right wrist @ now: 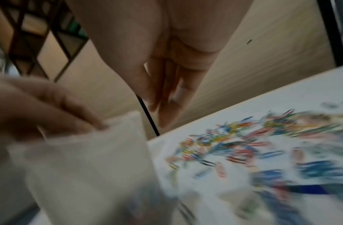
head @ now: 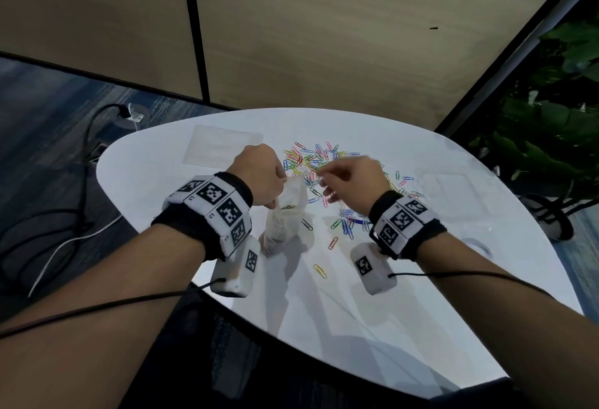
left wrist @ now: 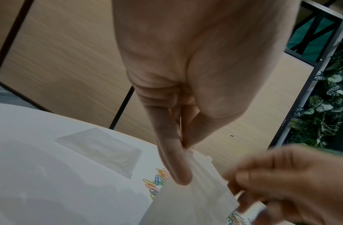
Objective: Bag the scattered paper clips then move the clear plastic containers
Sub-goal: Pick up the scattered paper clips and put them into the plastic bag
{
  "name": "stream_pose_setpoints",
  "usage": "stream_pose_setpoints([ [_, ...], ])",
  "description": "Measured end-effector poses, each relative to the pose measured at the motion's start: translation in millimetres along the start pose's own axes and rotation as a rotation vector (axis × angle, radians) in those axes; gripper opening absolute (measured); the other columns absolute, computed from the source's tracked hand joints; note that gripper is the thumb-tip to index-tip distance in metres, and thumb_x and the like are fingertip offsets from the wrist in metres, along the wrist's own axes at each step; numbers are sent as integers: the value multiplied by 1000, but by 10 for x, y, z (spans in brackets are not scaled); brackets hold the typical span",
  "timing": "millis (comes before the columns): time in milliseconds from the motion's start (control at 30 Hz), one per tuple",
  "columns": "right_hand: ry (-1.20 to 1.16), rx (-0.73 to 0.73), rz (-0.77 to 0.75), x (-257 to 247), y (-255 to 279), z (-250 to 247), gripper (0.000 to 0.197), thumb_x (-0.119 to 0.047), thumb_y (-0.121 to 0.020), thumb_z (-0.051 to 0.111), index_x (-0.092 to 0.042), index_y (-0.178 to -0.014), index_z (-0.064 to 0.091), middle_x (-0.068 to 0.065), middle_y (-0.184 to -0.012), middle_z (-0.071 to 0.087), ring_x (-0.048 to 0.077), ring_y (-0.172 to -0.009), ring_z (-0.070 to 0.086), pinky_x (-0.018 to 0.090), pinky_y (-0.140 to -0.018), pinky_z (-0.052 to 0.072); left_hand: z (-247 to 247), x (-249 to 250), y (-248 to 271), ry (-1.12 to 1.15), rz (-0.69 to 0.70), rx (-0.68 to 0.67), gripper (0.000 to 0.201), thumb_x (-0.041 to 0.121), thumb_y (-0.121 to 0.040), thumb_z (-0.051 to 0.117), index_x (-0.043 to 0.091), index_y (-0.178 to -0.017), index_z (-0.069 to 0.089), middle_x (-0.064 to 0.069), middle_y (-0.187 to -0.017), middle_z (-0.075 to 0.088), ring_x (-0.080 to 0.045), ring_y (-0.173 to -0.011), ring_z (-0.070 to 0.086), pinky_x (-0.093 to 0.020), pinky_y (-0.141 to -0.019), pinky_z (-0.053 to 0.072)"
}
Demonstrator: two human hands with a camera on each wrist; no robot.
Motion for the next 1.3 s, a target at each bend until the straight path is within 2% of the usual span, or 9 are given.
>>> stream_pose_setpoints([
  [67, 354, -123, -54, 256, 28, 120, 27, -23, -96, 55, -18, -119, 69, 2, -116, 71, 15, -100, 69, 33, -93, 54, -29, -16, -3, -9, -7, 11, 29, -5, -89, 48, 6, -96, 74, -5, -69, 67, -28, -66, 77, -41, -76, 65],
  [167, 553, -466, -125, 559, 230, 531, 50, -32, -102, 40, -18, -150, 35, 0, -158, 30, 19, -143, 32, 36, -119, 24, -41, -19, 5, -24, -10, 17, 30, -5, -89, 48, 4, -99, 75, -5, -75, 66, -30, -67, 77, -41, -76, 65],
  [300, 828, -603, -372, 882, 561, 858, 69, -44, -99, 35, -6, -153, 17, 14, -163, 6, 25, -150, 9, 42, -122, 16, -52, -5, 23, -41, -6, 13, 29, -7, -86, 54, 4, -101, 76, -16, -85, 75, -31, -73, 77, -42, -78, 64],
  [433, 1033, -576, -544, 1187, 917, 746, 83, -63, -95, 24, -10, -155, 1, 11, -162, -12, 25, -151, -5, 47, -121, 5, -57, -19, 26, -41, -16, 8, 29, -6, -86, 55, 4, -103, 76, -17, -87, 76, -32, -75, 77, -43, -79, 64],
  [667, 1140, -392, -320, 1582, 508, 272, 75, -64, -95, -1, -20, -153, -14, 4, -160, -23, 27, -149, -16, 51, -121, 3, -20, -1, 24, -12, -32, 12, 27, -1, -91, 50, 5, -100, 75, -14, -78, 73, -31, -69, 77, -42, -79, 64],
  [833, 1129, -371, -158, 1682, 122, 90, 59, -50, -99, 6, -33, -154, -5, 4, -164, -10, 38, -149, 5, 56, -115, 23, 17, 5, 7, -37, -33, -3, 26, 0, -92, 51, 5, -100, 75, -12, -79, 74, -29, -67, 77, -41, -78, 64],
  [967, 1036, -348, -151, 1665, -18, 91, 53, -27, -105, 29, -24, -155, 13, 9, -162, 13, 38, -142, 26, 48, -105, 42, 36, 7, -19, -44, -34, -6, 25, 1, -91, 51, 5, -99, 75, -12, -78, 74, -30, -68, 77, -42, -79, 64],
  [1133, 928, -209, -300, 1598, -37, 18, 27, -7, -94, 50, -7, -118, 63, 13, -111, 62, 32, -93, 59, 37, -73, 51, 74, 26, -30, -51, -31, -14, 24, -1, -91, 52, 7, -98, 73, -7, -76, 71, -27, -64, 76, -42, -77, 64],
  [1300, 731, -83, 27, 1536, -137, -133, 24, -4, -86, 56, -11, -96, 77, 7, -90, 73, 26, -85, 67, 33, -77, 57, 114, 19, -45, -41, -32, -28, 26, -3, -88, 51, 7, -97, 73, -11, -77, 73, -27, -62, 76, -42, -75, 65],
])
Point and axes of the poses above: each hand's wrist, its own y-axis away from the middle knuckle, its own z-axis out of the palm, x = y × z, the point moved 2 cm from there along -y, towards the middle knuckle
